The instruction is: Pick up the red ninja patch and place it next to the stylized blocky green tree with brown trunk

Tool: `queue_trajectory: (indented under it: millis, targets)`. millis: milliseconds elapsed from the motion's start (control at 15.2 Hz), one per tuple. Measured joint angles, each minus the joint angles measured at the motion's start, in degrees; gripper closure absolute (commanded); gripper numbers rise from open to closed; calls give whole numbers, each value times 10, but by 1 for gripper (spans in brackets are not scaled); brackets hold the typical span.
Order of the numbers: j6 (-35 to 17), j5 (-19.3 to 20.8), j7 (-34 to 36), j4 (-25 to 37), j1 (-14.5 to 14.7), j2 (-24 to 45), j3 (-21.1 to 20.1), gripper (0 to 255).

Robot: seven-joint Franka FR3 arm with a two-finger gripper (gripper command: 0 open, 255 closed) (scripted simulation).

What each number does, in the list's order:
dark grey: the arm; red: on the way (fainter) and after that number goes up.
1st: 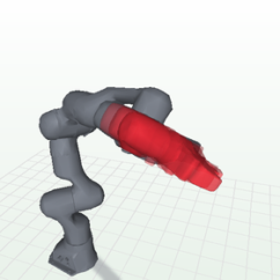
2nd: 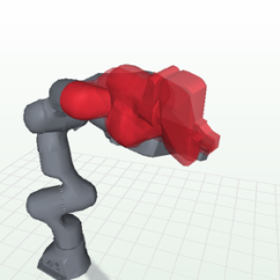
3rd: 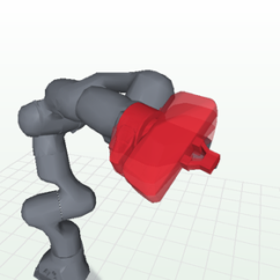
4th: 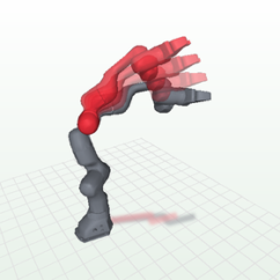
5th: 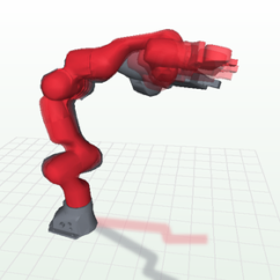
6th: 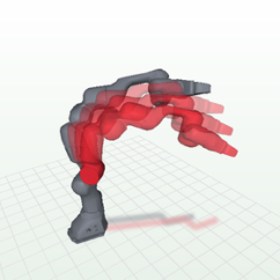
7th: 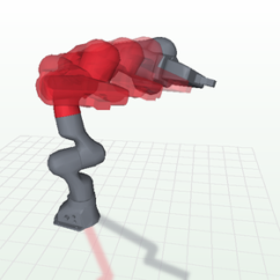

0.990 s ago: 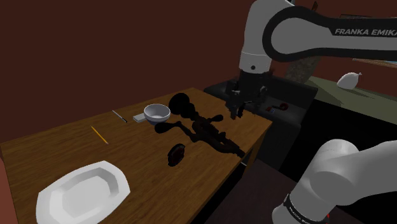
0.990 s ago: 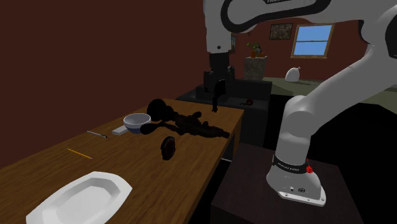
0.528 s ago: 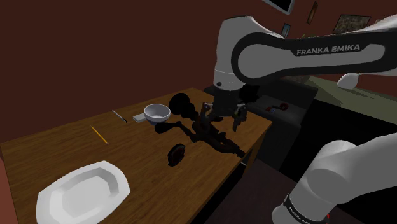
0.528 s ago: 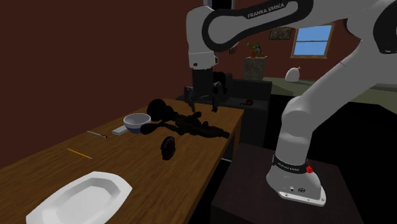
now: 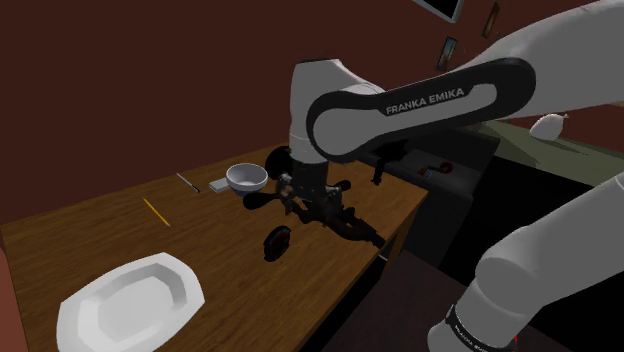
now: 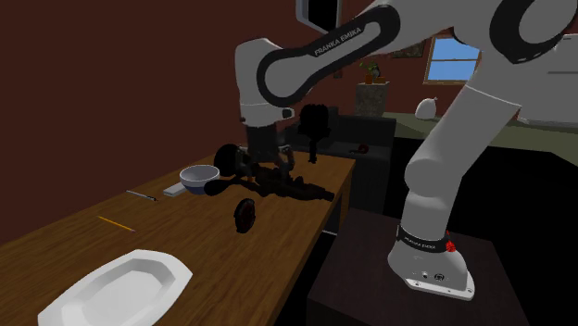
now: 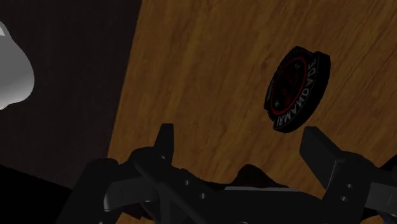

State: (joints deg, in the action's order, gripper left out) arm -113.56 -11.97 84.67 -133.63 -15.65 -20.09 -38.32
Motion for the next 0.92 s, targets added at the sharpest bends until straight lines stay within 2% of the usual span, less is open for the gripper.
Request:
queue_trajectory:
  millis: [198,396,924]
  targets:
    - [-39,45,126,44,-39,88,-46,0]
    - [-67,94,235,71,-58,155,-71,0]
    - [-124,133,280,50,-60,202,-78,0]
